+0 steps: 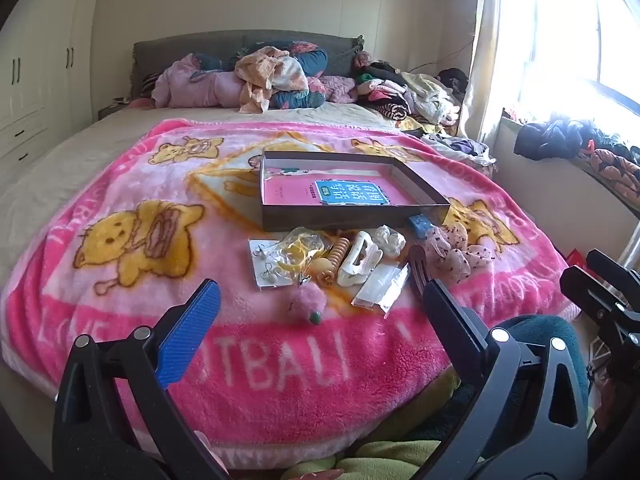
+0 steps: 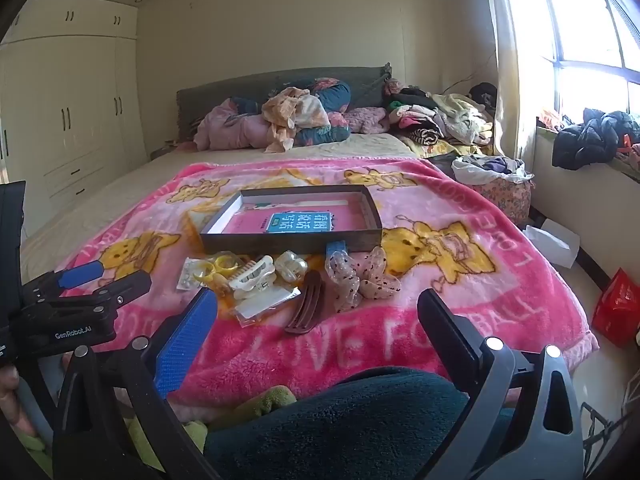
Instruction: Organize jewelry
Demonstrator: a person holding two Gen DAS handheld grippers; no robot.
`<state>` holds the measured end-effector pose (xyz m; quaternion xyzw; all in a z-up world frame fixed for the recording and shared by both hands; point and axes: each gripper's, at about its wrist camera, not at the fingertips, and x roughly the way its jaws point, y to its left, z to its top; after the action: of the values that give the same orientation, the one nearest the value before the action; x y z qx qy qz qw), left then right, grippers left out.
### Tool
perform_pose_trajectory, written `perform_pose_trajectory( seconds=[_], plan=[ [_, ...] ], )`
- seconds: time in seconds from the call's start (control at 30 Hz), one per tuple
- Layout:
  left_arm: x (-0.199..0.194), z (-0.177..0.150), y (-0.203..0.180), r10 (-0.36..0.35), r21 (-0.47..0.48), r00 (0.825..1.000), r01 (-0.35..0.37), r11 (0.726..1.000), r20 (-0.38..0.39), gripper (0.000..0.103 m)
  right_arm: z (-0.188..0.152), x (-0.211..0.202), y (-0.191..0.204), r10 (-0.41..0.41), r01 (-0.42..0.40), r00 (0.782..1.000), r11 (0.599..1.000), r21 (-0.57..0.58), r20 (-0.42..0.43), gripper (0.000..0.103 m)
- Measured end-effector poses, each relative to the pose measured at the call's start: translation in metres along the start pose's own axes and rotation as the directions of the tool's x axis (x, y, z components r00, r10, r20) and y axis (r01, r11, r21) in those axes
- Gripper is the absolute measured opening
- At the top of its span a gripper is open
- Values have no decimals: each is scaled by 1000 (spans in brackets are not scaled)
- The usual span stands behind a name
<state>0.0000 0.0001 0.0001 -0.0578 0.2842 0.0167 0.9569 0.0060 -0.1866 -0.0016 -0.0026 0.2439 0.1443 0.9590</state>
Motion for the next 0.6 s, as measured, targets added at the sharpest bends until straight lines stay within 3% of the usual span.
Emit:
perform_pose_trajectory(
  seconds=[0.4, 0.6],
  plan=[
    [0, 0, 0, 0, -1, 1000, 0, 1000, 6, 93, 8, -4, -13, 2, -2, 1000, 1000, -10, 11, 97],
    [0, 0, 0, -1, -1, 1000, 1, 1000, 5, 93, 2, -4, -1, -8, 8, 1000, 1000, -10, 20, 97]
  ],
)
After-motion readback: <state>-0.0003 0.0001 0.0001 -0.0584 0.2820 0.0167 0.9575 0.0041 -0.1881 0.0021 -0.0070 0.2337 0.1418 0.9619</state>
